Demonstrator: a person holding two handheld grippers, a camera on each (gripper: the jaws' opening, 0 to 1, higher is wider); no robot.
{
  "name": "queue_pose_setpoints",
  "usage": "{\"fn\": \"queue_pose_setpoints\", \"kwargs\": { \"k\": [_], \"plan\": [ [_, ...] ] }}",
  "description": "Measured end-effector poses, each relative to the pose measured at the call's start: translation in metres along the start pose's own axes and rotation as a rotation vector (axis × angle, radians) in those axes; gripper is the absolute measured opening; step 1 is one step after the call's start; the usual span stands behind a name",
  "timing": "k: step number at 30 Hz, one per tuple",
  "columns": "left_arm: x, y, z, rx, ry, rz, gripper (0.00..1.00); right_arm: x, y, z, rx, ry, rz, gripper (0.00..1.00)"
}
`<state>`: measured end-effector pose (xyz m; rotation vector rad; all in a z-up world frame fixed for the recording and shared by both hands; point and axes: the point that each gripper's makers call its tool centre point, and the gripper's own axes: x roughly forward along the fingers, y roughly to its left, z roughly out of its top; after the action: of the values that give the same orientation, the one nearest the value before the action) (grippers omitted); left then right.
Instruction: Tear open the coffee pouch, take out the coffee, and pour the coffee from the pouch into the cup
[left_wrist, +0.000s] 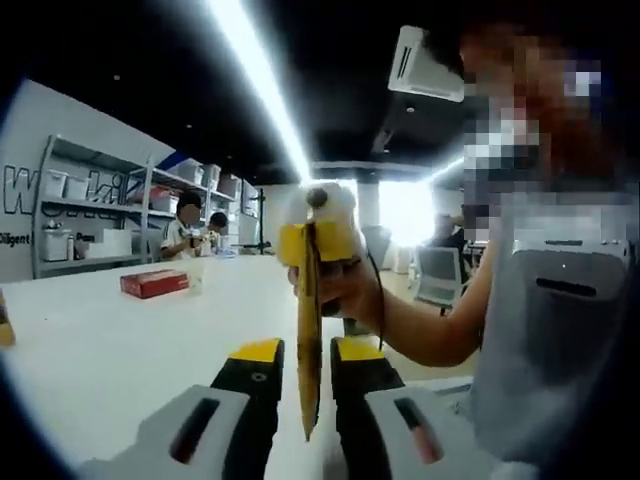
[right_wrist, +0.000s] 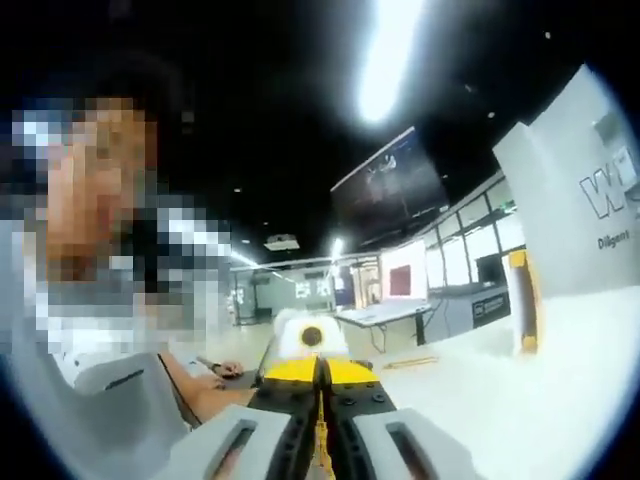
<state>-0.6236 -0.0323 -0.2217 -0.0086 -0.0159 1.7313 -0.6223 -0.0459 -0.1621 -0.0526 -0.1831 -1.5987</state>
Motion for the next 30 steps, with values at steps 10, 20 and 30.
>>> {"fn": "queue_pose_setpoints", "kwargs": {
  "k": [10, 20, 30],
  "plan": [
    [-0.032, 0.002, 0.067, 0.09, -0.051, 0.023, 0.12, -0.003, -0.001, -0.002, -0.035, 0.053, -0.02, 0.02],
    [-0.016, 0.0, 0.061, 0.176, 0.052, 0.021, 0.08, -0.001, 0.003, -0.002, -0.06, 0.071, -0.009, 0.02],
    [-0.015, -0.003, 0.063, 0.179, 0.033, 0.008, 0.04, 0.001, 0.004, -0.004, -0.061, 0.077, -0.003, 0.02]
  ]
}}
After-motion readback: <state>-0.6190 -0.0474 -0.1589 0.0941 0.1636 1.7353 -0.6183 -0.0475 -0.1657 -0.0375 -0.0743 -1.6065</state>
